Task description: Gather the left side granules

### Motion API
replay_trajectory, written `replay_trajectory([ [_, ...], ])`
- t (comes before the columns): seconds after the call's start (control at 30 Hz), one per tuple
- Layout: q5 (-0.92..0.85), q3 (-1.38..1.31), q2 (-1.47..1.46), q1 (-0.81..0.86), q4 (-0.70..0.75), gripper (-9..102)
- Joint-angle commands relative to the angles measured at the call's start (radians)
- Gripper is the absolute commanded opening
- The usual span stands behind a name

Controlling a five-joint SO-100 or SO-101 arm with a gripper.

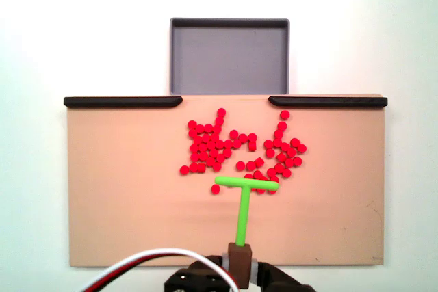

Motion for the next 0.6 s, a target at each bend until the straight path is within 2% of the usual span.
replay_trajectory([
  [0.0, -0.031, -0.02, -0.006, -0.026, 0.0, 0],
  [0.57, -0.091, -0.02, -0.011, -0.02, 0.0, 0],
])
